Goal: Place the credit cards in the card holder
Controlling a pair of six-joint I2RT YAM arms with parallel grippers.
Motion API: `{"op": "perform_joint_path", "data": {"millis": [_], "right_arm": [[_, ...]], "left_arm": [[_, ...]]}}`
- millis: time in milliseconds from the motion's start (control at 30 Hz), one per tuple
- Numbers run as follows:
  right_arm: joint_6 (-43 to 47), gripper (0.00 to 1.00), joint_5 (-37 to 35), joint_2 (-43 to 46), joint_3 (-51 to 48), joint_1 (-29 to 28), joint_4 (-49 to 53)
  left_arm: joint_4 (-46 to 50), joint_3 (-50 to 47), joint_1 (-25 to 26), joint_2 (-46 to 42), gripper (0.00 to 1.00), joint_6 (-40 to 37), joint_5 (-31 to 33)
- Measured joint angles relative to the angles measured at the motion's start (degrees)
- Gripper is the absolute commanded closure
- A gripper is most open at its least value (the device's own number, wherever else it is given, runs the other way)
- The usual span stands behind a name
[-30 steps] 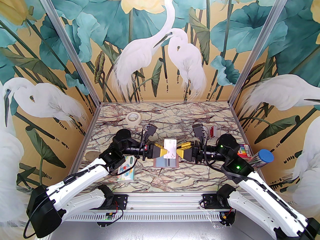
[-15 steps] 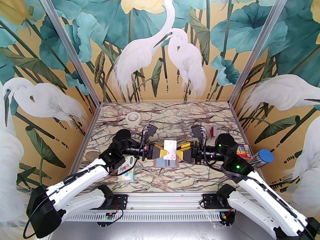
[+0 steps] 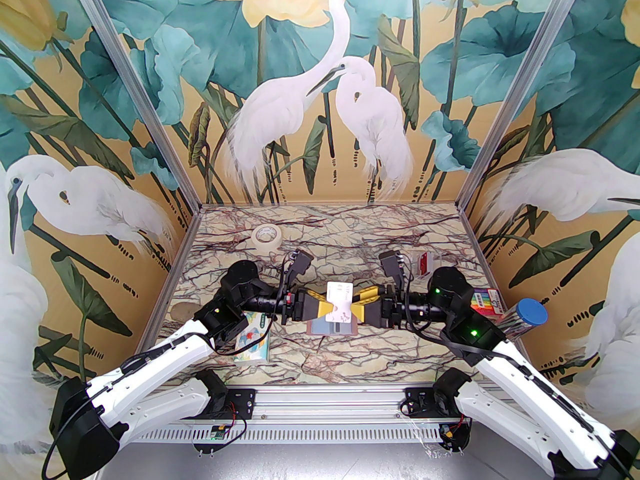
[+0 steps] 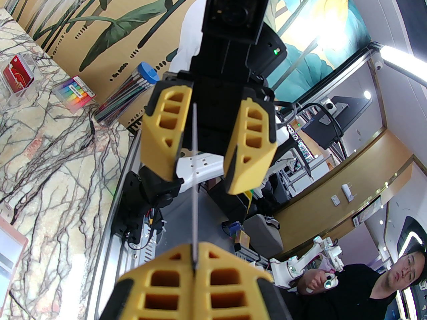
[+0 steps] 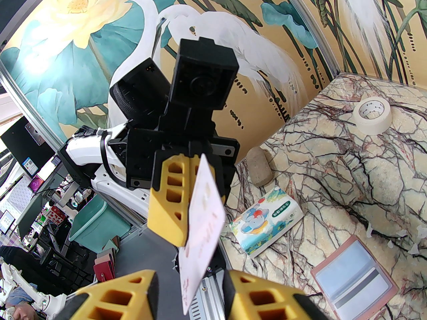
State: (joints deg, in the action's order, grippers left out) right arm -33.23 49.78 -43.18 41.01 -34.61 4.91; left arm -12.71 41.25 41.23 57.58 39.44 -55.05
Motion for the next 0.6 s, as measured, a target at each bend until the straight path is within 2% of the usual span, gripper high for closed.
{"op": "perform_joint_path", "data": {"millis": [233,333,467,600], "right_arm": [[-0.8,0.8,0.0,-1.5,0.0,-1.1,-1.3],[-0.8,0.8,0.0,-1.9,0.0,-1.3,-1.5],[-0.9,0.75,0.0,-1.9,0.0,-1.4,-1.7],[-1.0,0.75,0.0,-1.7,0.0,-1.4,-1.7]], "left_arm": [[0.0,0.0,0.2,1.0,1.0,0.0,-0.3],[-0.2,0.0,0.3,1.0,1.0,0.0,-0.4],[-0.3,0.0,0.4,1.0,1.0,0.0,-0.4],[-0.3,0.0,0.4,1.0,1.0,0.0,-0.4]]}}
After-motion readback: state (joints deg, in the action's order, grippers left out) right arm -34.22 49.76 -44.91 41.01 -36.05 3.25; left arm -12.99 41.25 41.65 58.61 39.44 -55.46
